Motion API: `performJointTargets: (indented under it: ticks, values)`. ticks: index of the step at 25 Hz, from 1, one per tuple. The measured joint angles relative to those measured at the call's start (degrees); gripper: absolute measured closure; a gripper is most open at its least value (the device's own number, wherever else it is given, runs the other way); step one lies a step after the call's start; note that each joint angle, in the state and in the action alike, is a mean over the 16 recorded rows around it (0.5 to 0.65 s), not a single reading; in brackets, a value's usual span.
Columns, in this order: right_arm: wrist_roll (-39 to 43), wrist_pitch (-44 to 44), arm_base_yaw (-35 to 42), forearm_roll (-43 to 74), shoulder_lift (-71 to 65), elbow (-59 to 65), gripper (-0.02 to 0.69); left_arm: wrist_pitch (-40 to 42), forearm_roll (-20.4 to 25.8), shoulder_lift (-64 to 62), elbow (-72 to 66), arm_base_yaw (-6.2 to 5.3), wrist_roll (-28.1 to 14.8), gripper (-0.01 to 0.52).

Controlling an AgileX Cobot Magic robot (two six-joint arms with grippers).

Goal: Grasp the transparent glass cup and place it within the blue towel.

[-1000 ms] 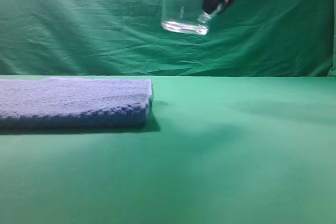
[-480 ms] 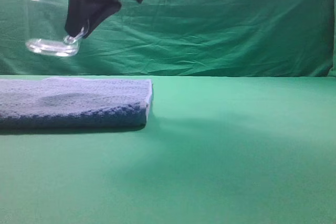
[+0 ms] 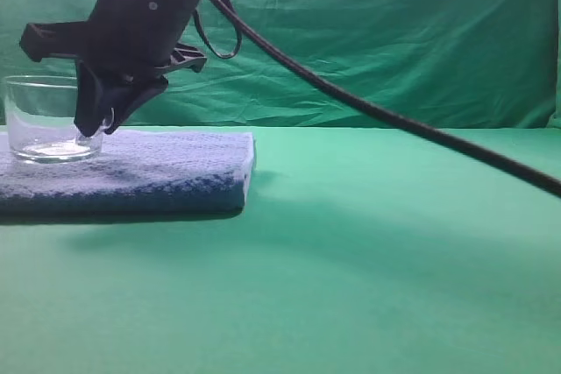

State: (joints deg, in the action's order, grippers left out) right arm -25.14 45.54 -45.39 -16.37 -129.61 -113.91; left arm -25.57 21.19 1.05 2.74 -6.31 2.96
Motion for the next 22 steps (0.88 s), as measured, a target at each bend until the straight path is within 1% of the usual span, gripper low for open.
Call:
performJointTargets:
  ticks: [2,4,6,11,13,16,22]
  values:
    - [1.3,2.6,0.4,0.1,1.9,-0.6,0.304,0.0,0.0,0.0,0.0,0.0,0.0,0.514]
    - [2.9,5.4,0.9,0.3,4.1,-1.3,0.346,0.0,0.0,0.0,0.0,0.0,0.0,0.514]
    - [4.6,8.2,1.6,0.4,6.6,-1.8,0.405,0.0,0.0,0.0,0.0,0.0,0.0,0.514]
    - [8.9,15.2,3.6,0.8,13.4,-2.7,0.578,0.0,0.0,0.0,0.0,0.0,-0.1,0.514]
    - [10.6,17.7,4.4,0.9,16.0,-2.7,0.627,0.0,0.0,0.0,0.0,0.0,-0.1,0.514]
    - [12.8,20.8,5.5,1.1,19.5,-2.8,0.659,0.0,0.0,0.0,0.0,0.0,-0.1,0.514]
    - [15.0,25.3,6.6,1.8,24.6,-3.0,0.665,0.0,0.0,0.0,0.0,0.0,-0.1,0.514]
